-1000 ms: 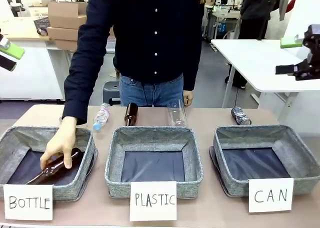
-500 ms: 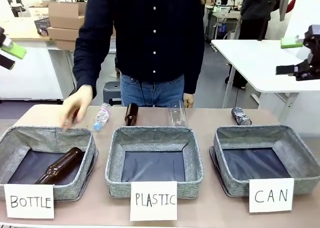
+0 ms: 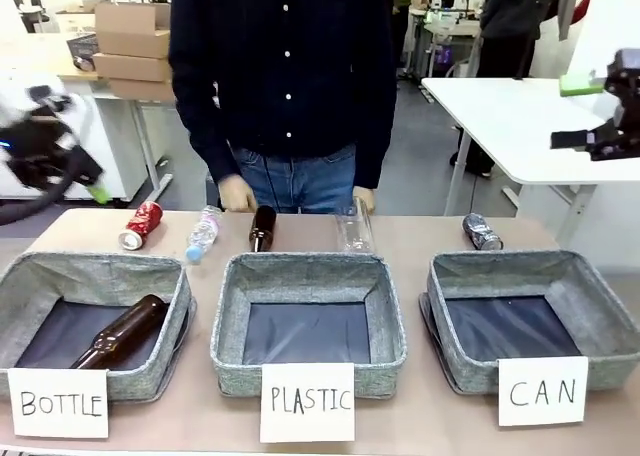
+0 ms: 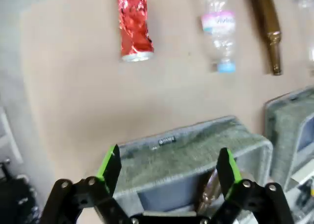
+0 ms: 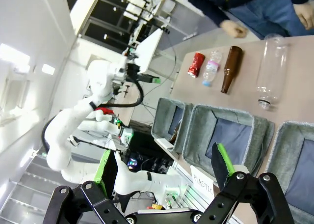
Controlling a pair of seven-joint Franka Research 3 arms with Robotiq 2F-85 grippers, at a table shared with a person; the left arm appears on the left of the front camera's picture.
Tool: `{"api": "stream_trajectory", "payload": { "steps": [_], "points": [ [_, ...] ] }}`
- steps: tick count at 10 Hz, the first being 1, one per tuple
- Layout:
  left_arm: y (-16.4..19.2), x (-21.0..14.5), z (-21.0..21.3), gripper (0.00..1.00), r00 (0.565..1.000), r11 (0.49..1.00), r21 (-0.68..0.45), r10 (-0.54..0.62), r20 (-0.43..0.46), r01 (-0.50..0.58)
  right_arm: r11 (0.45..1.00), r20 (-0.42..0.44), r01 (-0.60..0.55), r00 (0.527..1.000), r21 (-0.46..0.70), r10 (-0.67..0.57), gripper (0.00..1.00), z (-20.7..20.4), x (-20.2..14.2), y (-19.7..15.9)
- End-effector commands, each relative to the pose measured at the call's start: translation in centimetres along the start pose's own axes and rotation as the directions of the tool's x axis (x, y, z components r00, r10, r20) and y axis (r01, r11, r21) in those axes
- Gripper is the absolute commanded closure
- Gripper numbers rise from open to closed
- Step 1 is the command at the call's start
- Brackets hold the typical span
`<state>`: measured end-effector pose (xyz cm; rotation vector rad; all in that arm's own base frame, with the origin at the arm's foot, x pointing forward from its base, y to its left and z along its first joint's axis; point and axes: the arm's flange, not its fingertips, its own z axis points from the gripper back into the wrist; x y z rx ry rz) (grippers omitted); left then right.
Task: Sort the can waste into the basket.
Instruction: Pick up the can waste from the table and place it in the right Fabric basket.
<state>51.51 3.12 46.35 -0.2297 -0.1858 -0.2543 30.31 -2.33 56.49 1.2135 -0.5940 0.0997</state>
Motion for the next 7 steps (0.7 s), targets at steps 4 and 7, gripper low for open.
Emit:
{"api": "stream_trajectory", "payload": {
  "steps": [4,7],
  "points": [
    [-0.1,2.0,-1.9,0.0,1.0,0.998,-0.07,-0.007,-0.019,0.006,0.999,0.018,-0.028,0.999,0.024,0.028,0.0,-0.2,0.3,0.0],
    [-0.4,4.6,-2.2,0.0,0.994,0.994,-0.04,-0.099,0.049,0.101,0.999,0.018,-0.028,0.999,0.024,0.028,0.0,-0.2,0.3,0.0]
  ]
}}
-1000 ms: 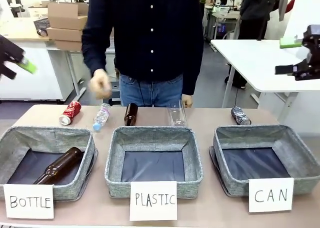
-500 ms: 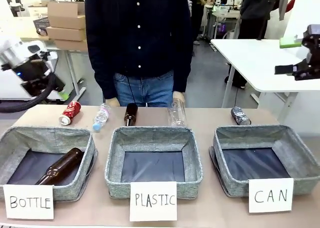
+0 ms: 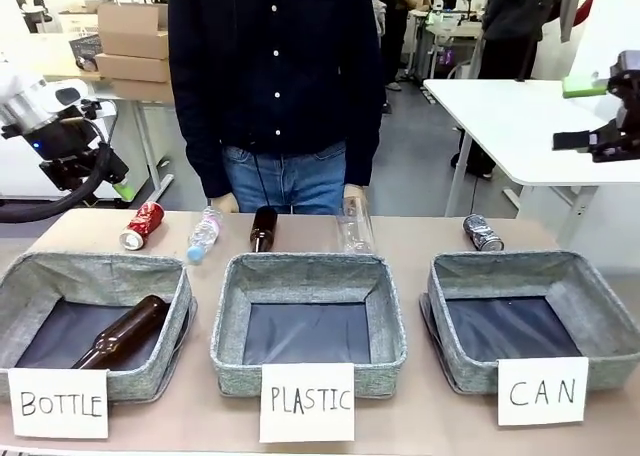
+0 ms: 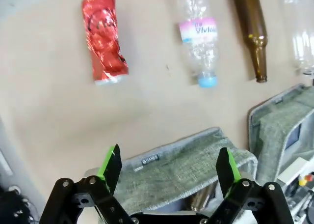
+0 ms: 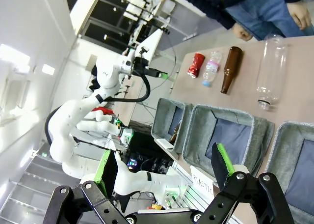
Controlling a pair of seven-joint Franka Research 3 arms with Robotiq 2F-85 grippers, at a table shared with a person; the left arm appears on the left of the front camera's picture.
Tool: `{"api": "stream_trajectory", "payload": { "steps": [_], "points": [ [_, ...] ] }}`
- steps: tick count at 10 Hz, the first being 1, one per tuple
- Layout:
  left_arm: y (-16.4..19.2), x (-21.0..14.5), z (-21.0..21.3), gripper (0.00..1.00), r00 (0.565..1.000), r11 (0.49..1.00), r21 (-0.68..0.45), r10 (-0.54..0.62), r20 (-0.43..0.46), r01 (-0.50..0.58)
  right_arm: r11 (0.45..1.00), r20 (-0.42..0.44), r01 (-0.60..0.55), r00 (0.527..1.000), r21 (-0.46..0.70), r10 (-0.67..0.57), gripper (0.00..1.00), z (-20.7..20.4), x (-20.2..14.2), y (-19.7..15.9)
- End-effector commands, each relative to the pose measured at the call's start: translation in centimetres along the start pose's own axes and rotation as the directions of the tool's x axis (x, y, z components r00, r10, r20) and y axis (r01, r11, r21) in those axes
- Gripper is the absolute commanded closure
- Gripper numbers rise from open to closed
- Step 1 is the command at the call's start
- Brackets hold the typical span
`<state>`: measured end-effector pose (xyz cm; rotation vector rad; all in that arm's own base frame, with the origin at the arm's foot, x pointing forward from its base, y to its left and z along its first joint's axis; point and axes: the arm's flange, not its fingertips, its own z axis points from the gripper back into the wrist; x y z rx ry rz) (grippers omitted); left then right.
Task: Sort the can waste into the basket.
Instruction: Pick up the can waste from the table and place it in the right Fabric basket.
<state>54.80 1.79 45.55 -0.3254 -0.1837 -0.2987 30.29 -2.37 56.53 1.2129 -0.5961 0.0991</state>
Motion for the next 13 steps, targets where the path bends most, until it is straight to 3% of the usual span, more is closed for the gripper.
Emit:
{"api": "stream_trajectory", "payload": {
  "steps": [1,2,3,4,5,9,13],
  "points": [
    [1.4,3.8,-1.9,0.0,0.999,0.993,0.111,-0.05,-0.003,0.05,0.999,0.016,-0.027,1.0,0.025,0.027,0.0,-0.3,0.2,-0.1],
    [3.1,6.2,-3.6,0.0,0.999,0.99,0.136,-0.027,-0.044,0.033,0.999,0.016,-0.027,1.0,0.025,0.027,0.0,-0.3,0.2,-0.1],
    [4.5,7.7,-5.1,0.0,0.987,0.995,0.087,-0.038,-0.153,0.052,0.999,0.016,-0.027,1.0,0.025,0.027,0.0,-0.3,0.2,-0.1],
    [5.6,8.7,-6.4,0.0,0.985,0.995,0.096,-0.01,-0.174,0.027,0.999,0.016,-0.027,1.0,0.025,0.027,0.0,-0.3,0.2,-0.1],
    [6.5,9.4,-7.6,0.0,0.989,0.994,0.111,0.005,-0.149,0.012,0.999,0.016,-0.027,1.0,0.025,0.027,0.0,-0.3,0.2,-0.1],
    [9.9,11.3,-12.4,0.0,0.976,0.999,0.052,0.023,-0.216,-0.012,0.999,0.016,-0.027,1.0,0.025,0.027,0.0,-0.3,0.2,-0.1],
    [9.1,11.8,-14.3,0.0,0.973,0.999,-0.012,-0.044,-0.224,0.042,0.999,0.016,-0.027,1.0,0.025,0.027,0.0,-0.3,0.2,-0.1]
  ]
}}
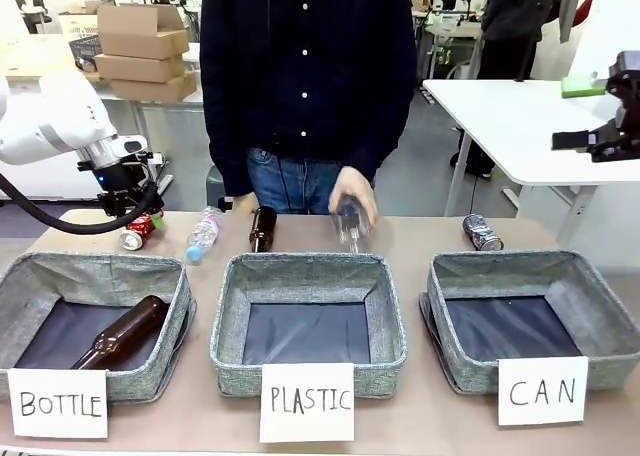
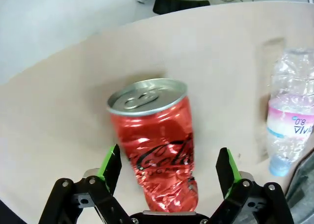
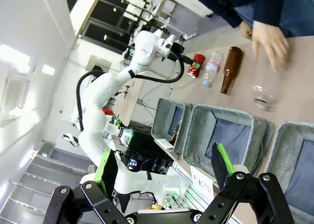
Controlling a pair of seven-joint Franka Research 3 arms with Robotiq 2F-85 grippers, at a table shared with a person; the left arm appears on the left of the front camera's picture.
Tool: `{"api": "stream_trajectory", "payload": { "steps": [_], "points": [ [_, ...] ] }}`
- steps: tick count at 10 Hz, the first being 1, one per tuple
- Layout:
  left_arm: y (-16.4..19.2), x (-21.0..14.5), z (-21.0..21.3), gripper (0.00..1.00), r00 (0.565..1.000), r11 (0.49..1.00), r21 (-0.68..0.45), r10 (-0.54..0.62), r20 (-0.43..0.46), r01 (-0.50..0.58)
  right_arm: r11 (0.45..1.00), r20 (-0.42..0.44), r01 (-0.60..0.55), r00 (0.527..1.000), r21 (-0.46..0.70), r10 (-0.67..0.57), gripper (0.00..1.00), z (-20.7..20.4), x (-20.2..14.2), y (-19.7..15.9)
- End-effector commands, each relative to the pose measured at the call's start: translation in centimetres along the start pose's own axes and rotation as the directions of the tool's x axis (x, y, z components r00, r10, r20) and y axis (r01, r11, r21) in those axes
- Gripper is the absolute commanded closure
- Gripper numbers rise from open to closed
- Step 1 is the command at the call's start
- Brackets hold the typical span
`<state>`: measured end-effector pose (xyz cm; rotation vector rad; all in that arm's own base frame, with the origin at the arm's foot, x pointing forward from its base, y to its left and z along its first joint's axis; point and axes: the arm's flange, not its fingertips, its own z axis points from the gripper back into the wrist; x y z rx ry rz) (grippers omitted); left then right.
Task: Sort the can waste into the basket.
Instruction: Pick up the can waste from the table and place it in the right Fabric basket.
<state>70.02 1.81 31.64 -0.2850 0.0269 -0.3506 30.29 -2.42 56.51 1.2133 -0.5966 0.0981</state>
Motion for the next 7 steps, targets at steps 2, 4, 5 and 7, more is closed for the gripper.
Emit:
{"api": "stream_trajectory", "payload": {
  "steps": [2,4,5,7],
  "points": [
    [0.22,0.67,0.59,0.0,1.0,1.0,-0.009,-0.024,-0.009,0.024,0.999,0.015,-0.028,1.0,0.025,0.027,0.0,-0.34,0.24,-0.03],
    [0.23,0.54,0.39,0.59,1.0,1.0,0.005,-0.019,-0.018,0.019,0.999,0.015,-0.028,1.0,0.025,0.027,0.0,-0.34,0.24,-0.03],
    [0.31,0.49,0.34,0.72,1.0,1.0,0.006,-0.021,-0.019,0.021,0.999,0.015,-0.028,1.0,0.025,0.027,0.0,-0.34,0.24,-0.03],
    [0.28,0.41,0.31,1.0,1.0,1.0,0.011,-0.024,-0.012,0.024,0.999,0.015,-0.028,1.0,0.025,0.027,0.0,-0.34,0.24,-0.03]
  ]
}}
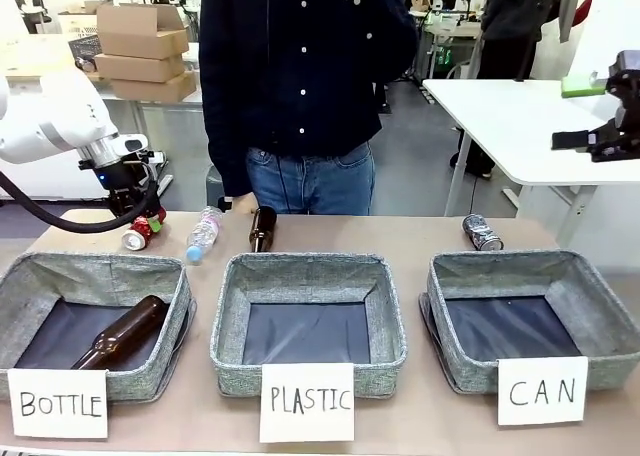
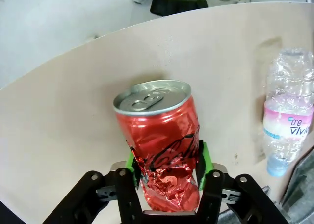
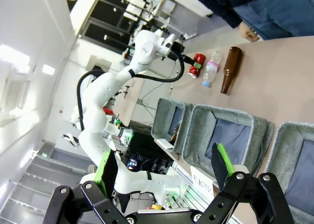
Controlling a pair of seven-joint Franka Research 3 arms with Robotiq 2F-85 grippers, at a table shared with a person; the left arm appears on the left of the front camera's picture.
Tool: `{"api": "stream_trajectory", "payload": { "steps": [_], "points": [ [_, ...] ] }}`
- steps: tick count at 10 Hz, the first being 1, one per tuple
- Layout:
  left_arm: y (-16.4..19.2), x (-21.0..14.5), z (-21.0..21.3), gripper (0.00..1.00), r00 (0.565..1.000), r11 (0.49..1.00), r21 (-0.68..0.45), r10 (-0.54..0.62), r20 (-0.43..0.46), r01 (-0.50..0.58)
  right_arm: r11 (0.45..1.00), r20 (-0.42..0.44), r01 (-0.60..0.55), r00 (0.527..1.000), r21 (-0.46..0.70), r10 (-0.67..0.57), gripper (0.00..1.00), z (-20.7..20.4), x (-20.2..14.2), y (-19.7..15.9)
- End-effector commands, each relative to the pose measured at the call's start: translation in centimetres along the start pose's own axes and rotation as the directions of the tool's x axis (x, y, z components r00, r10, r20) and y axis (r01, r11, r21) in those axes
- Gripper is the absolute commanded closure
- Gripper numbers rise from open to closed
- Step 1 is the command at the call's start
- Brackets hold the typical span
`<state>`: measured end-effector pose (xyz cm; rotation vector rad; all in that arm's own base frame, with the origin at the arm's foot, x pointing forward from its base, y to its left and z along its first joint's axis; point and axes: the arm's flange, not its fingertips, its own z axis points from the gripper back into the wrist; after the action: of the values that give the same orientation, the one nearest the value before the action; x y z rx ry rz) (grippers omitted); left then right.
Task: Sort the can waste into the basket.
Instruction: Pick up the can waste from the table and place it in the right Fabric basket.
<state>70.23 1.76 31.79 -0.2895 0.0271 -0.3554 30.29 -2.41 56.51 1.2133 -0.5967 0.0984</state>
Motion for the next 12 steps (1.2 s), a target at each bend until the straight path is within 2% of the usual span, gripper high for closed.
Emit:
{"api": "stream_trajectory", "payload": {
  "steps": [1,2,5,6,8,9,10,12],
  "points": [
    [0.2,0.0,0.3,1.0,1.0,1.0,0.022,-0.023,-0.004,0.023,0.999,0.015,-0.027,1.0,0.025,0.027,0.0,-0.3,0.2,0.0],
    [0.2,-0.2,0.7,0.94,1.0,1.0,0.019,-0.006,0.011,0.006,0.999,0.015,-0.027,1.0,0.025,0.027,0.0,-0.3,0.2,0.0],
    [-0.4,-1.3,2.0,0.94,0.998,1.0,0.011,-0.005,0.061,0.005,0.999,0.015,-0.027,1.0,0.025,0.027,0.0,-0.3,0.2,0.0],
    [-1.3,-2.5,3.8,0.94,0.996,0.999,-0.033,-0.036,0.082,0.039,0.999,0.015,-0.027,1.0,0.025,0.027,0.0,-0.3,0.2,0.0],
    [-6.1,-8.2,10.2,0.94,0.966,0.982,-0.073,-0.159,0.202,0.177,0.999,0.015,-0.027,1.0,0.025,0.027,0.0,-0.3,0.2,0.0],
    [-8.9,-12.2,12.5,0.94,0.955,0.956,-0.148,-0.222,0.195,0.252,0.999,0.015,-0.027,1.0,0.025,0.027,0.0,-0.3,0.2,0.0],
    [-11.1,-16.0,13.4,0.94,0.91,0.896,-0.193,-0.363,0.2,0.4,0.999,0.015,-0.027,1.0,0.025,0.027,0.0,-0.3,0.2,0.0],
    [-14.8,-23.5,13.0,0.94,0.75,0.712,-0.237,-0.635,0.185,0.661,0.999,0.015,-0.027,1.0,0.025,0.027,0.0,-0.3,0.2,0.0]
  ]
}}
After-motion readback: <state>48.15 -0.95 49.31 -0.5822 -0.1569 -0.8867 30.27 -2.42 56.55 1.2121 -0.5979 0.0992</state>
